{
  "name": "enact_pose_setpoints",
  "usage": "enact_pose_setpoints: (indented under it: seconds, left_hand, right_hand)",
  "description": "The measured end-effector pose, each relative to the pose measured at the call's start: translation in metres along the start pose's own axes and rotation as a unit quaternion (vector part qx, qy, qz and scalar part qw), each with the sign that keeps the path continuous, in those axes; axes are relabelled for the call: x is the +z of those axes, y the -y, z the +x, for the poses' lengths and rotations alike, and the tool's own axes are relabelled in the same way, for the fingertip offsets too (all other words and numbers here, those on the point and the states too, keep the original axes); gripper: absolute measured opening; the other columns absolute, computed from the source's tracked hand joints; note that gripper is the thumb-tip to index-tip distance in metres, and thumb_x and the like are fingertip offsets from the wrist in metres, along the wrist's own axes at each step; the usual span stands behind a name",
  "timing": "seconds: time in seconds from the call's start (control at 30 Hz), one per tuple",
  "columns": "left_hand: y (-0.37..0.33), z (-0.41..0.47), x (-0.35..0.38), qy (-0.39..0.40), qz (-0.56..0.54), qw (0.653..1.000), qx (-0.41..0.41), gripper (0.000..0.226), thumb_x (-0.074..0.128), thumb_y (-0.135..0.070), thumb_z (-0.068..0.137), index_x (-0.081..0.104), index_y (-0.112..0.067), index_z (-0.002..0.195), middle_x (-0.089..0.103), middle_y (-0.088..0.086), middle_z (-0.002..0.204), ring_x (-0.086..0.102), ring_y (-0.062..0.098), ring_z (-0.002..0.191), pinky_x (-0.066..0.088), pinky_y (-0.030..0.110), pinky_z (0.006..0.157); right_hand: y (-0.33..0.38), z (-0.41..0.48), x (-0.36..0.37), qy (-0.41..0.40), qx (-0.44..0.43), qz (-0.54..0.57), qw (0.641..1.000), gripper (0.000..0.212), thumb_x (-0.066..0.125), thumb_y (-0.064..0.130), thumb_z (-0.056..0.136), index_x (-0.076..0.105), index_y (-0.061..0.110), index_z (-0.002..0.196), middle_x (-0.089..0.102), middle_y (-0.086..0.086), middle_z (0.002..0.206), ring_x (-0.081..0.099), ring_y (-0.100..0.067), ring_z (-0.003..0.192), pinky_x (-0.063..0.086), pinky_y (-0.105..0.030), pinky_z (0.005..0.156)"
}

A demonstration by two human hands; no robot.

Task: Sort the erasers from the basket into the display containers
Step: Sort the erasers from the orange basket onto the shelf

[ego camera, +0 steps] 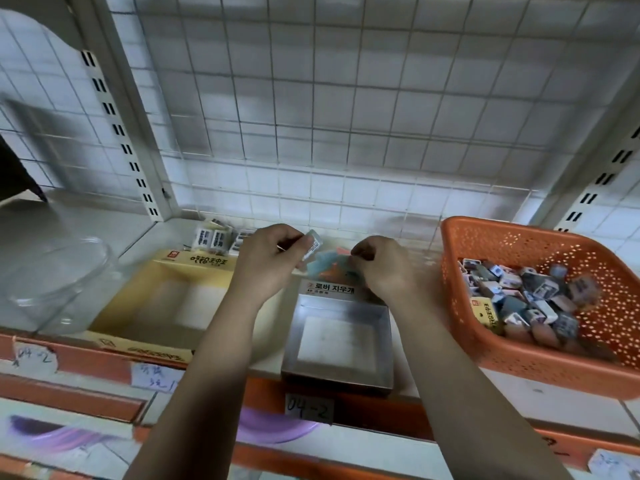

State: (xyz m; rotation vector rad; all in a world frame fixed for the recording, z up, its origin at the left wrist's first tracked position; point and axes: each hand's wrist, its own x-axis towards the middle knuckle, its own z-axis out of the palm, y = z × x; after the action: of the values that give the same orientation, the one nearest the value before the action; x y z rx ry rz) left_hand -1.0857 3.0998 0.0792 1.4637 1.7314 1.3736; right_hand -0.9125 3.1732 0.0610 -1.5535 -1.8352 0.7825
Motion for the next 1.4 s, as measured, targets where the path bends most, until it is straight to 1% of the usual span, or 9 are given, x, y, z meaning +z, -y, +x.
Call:
enact_pose_setpoints:
  seconds: [0.17,0.3,0.43,0.53,0.67,0.83,1.0,1.13,1.4]
  left_hand:
    - [0.012,0.010,0.008,0.020,0.046,0.999,0.017,0.011,0.072,-0.026,0.086,0.069,-0.026,0.075,0.072,-0.006,0.074,0.069,0.012,0.072,0.050,0.025,0.069]
    - [0.016,0.022,0.021,0.062,0.125,0.990,0.014,0.018,0.072,-0.029,0.085,0.073,-0.012,0.088,0.072,-0.003,0.085,0.067,0.013,0.083,0.047,0.025,0.071]
    - [0.016,0.028,0.034,0.101,0.189,0.977,0.016,0.023,0.070,-0.040,0.085,0.072,-0.018,0.093,0.063,-0.013,0.085,0.059,0.007,0.081,0.041,0.024,0.073]
    - [0.015,0.035,0.040,0.103,0.210,0.972,0.019,0.020,0.068,-0.041,0.087,0.070,-0.021,0.087,0.068,-0.009,0.087,0.064,0.012,0.083,0.047,0.029,0.076]
    - [0.014,0.045,0.045,0.112,0.236,0.965,0.014,0.021,0.068,-0.037,0.088,0.073,-0.016,0.091,0.072,-0.003,0.091,0.065,0.015,0.083,0.052,0.036,0.083]
    - [0.017,0.051,0.047,0.097,0.267,0.959,0.001,0.019,0.068,-0.035,0.088,0.075,-0.019,0.095,0.074,-0.002,0.091,0.065,0.016,0.080,0.054,0.035,0.076]
    - [-0.002,0.051,0.054,0.076,0.248,0.965,0.038,0.017,0.066,-0.032,0.090,0.075,-0.019,0.095,0.073,-0.004,0.097,0.064,0.015,0.091,0.051,0.034,0.084]
    - [-0.040,0.052,0.076,0.055,0.174,0.978,0.104,0.015,0.065,-0.031,0.091,0.074,-0.018,0.091,0.071,-0.005,0.091,0.063,0.012,0.085,0.048,0.028,0.079]
    - [-0.100,0.036,0.161,0.126,0.037,0.979,0.156,0.010,0.067,-0.027,0.090,0.073,-0.020,0.088,0.069,-0.014,0.084,0.063,0.002,0.080,0.044,0.013,0.069]
  right_hand:
    - [-0.002,-0.002,0.000,-0.004,-0.004,-0.039,0.999,0.014,0.069,0.016,0.086,0.072,0.014,0.099,0.071,-0.003,0.098,0.062,-0.017,0.084,0.044,-0.023,0.070]
    - [0.003,-0.005,-0.010,-0.066,-0.025,-0.018,0.997,0.009,0.064,0.015,0.087,0.072,0.018,0.088,0.066,0.008,0.084,0.063,-0.011,0.086,0.037,-0.011,0.059]
    - [0.016,-0.012,-0.034,-0.120,-0.074,0.013,0.990,0.012,0.062,0.014,0.088,0.072,0.018,0.082,0.065,0.013,0.077,0.059,-0.002,0.076,0.037,0.000,0.061]
    - [0.022,-0.016,-0.053,-0.146,-0.098,0.030,0.984,0.014,0.060,0.014,0.088,0.070,0.018,0.079,0.062,0.016,0.068,0.057,0.002,0.068,0.036,-0.003,0.059]
    - [0.021,-0.017,-0.073,-0.164,-0.097,0.041,0.981,0.013,0.060,0.016,0.089,0.071,0.015,0.081,0.063,0.013,0.068,0.062,-0.009,0.070,0.040,-0.011,0.060]
    - [0.010,-0.016,-0.091,-0.182,-0.081,0.063,0.978,0.014,0.060,0.015,0.086,0.071,0.019,0.078,0.066,0.008,0.070,0.066,-0.018,0.076,0.047,-0.026,0.069]
    - [-0.006,-0.017,-0.119,-0.192,-0.066,0.048,0.978,0.012,0.060,0.016,0.087,0.072,0.017,0.084,0.070,0.003,0.075,0.066,-0.018,0.074,0.050,-0.030,0.066]
    - [-0.028,-0.017,-0.154,-0.209,-0.055,0.005,0.976,0.013,0.059,0.017,0.088,0.071,0.018,0.082,0.067,0.006,0.071,0.064,-0.015,0.069,0.047,-0.026,0.063]
    - [-0.090,-0.007,-0.217,-0.143,0.002,-0.121,0.982,0.014,0.061,0.016,0.089,0.074,0.013,0.089,0.067,0.004,0.079,0.063,-0.014,0.079,0.050,-0.026,0.075]
